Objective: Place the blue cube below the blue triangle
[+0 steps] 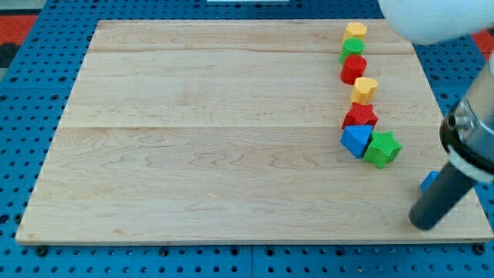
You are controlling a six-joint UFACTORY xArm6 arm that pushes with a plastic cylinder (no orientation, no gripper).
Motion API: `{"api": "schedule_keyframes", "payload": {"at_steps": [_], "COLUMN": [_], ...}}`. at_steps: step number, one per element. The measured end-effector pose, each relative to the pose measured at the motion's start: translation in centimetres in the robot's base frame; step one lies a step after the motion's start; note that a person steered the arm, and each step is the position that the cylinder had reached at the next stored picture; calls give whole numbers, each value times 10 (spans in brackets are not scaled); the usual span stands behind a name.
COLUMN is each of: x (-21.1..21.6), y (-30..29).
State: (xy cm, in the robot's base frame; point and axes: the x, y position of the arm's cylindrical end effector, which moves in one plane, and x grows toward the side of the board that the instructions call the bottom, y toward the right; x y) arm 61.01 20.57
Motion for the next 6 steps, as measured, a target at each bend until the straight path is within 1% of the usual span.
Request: {"api": "schedule_keyframes", "payload": {"at_steps": [1,2,3,4,5,6], "x": [8,-10,-42,-43,-43,-44], "y": [11,111,97,-5,-5,61]}}
